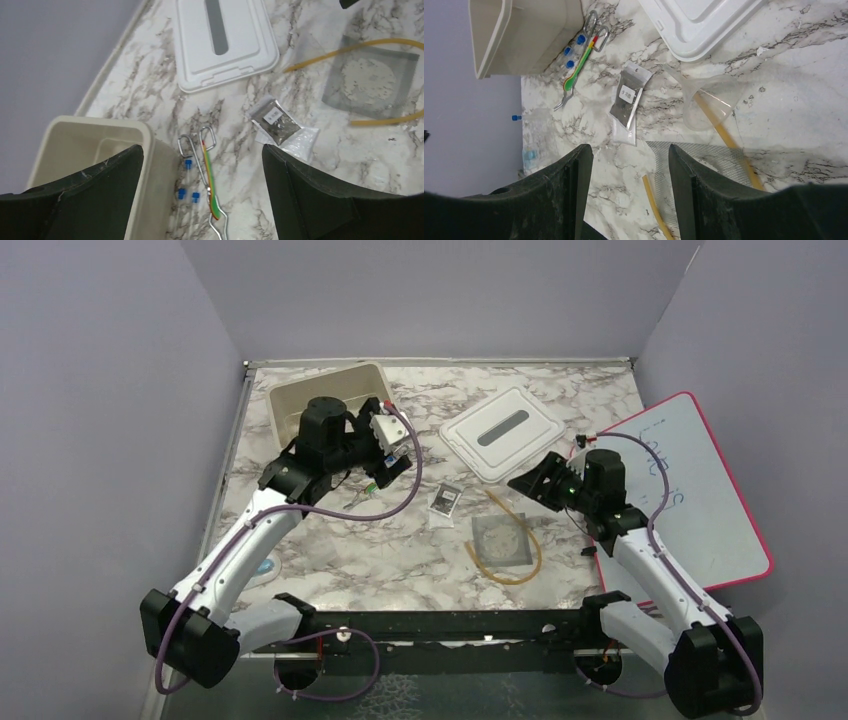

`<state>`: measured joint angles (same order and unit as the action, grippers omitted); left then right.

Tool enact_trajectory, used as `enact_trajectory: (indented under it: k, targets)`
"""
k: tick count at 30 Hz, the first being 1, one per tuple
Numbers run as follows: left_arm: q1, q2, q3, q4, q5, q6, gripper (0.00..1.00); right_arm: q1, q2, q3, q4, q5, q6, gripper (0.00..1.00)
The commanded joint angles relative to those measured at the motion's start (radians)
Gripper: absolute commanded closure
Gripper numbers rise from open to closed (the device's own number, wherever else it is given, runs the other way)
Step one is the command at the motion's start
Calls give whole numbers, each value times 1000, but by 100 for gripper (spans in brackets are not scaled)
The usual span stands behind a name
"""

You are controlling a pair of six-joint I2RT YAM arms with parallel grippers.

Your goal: Organize the chemistry lab equipment

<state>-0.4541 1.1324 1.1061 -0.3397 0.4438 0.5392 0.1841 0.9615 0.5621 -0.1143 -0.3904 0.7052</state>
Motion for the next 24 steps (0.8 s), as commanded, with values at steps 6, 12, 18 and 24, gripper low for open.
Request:
enact_trajectory:
  k: [6, 12, 18, 24]
  targets:
    - [-65, 148, -90, 29, -102, -52, 25, 6, 4, -28, 58, -11, 11, 38]
    - [-112, 352, -31, -39, -287, 4, 49, 5, 8, -29, 51, 5, 25, 38]
    - [-112, 549, 70, -106, -461, 1, 53, 6, -42, -47, 66, 27, 24, 38]
    - [-110, 638, 98, -107, -539, -21, 55, 5, -16, -28, 30, 36, 7, 38]
